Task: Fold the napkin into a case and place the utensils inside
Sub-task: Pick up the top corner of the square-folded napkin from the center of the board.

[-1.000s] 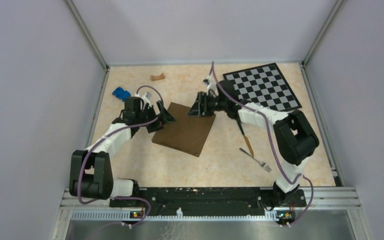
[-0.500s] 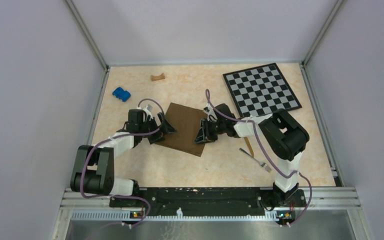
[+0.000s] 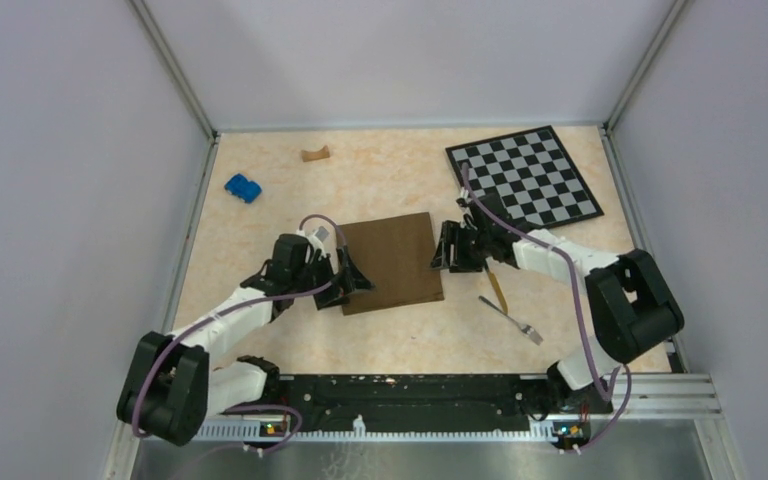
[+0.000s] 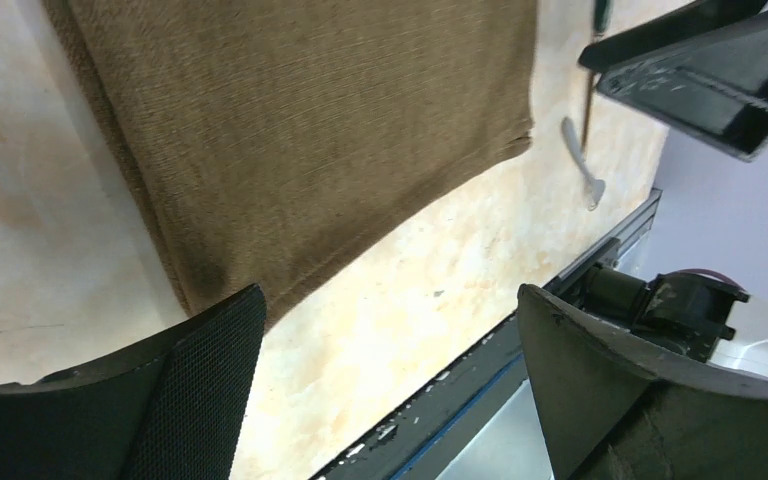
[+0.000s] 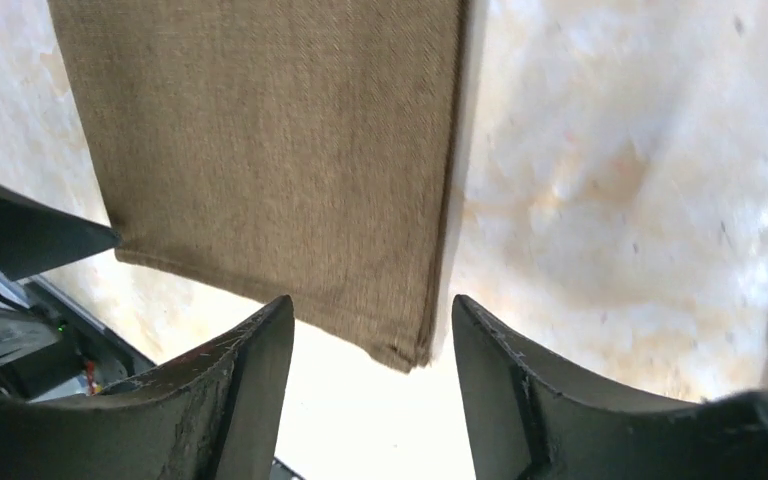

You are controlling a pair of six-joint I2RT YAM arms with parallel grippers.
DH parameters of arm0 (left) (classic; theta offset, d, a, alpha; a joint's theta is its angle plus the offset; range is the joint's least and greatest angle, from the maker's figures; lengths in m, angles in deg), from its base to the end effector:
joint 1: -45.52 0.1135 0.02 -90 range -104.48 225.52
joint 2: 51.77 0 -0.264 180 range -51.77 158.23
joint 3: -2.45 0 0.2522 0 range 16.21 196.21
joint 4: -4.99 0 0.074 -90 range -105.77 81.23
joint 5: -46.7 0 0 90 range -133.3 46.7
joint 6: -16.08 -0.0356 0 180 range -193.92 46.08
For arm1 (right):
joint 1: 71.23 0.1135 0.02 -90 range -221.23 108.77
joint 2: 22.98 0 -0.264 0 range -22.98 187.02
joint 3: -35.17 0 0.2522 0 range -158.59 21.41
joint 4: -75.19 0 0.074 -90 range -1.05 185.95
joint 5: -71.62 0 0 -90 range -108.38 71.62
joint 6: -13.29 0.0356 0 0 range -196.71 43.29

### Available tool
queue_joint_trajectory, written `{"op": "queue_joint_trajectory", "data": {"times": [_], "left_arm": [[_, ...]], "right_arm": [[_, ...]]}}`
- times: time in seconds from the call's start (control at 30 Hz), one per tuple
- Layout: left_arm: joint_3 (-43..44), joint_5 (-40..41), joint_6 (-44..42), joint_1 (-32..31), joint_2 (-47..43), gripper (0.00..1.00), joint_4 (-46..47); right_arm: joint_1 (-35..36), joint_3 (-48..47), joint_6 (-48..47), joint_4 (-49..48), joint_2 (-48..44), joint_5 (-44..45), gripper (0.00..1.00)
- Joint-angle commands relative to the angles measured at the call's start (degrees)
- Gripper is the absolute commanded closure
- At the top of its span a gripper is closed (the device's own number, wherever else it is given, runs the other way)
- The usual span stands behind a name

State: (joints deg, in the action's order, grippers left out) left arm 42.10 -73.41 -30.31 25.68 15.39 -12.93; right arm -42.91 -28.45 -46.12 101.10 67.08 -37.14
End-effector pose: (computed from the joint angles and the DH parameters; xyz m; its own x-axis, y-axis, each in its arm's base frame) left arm 0.1959 -0.0897 0.1657 -0.9161 -0.3038 -0.2616 -0.0098 0.6694 -0.7428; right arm 0.2691 0.1580 0.1799 -0.9166 0.0534 -0.3962 -0.1809 0.8285 0.5300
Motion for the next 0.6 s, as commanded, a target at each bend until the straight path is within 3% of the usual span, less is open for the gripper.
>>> {"op": "queue_joint_trajectory", "data": {"times": [0.0,0.1,0.33,0.57], "left_arm": [[3.64,1.33,-0.23,-0.10,-4.73,0.01,-5.19],[1.74,1.39,1.11,-0.06,-4.23,0.02,-1.67],[3.01,7.57,-1.32,-0.01,-1.82,0.11,-4.60],[1.67,6.62,-0.86,0.05,-0.37,0.11,-1.89]], "right_arm": [[-0.47,0.70,8.37,8.61,-4.04,1.75,0.41],[-0.50,5.50,14.33,0.60,-5.15,-2.84,0.50],[-0.47,6.97,14.25,-0.28,-3.63,-3.14,0.65],[-0.48,7.55,14.19,-0.60,-4.01,-3.02,0.66]]}}
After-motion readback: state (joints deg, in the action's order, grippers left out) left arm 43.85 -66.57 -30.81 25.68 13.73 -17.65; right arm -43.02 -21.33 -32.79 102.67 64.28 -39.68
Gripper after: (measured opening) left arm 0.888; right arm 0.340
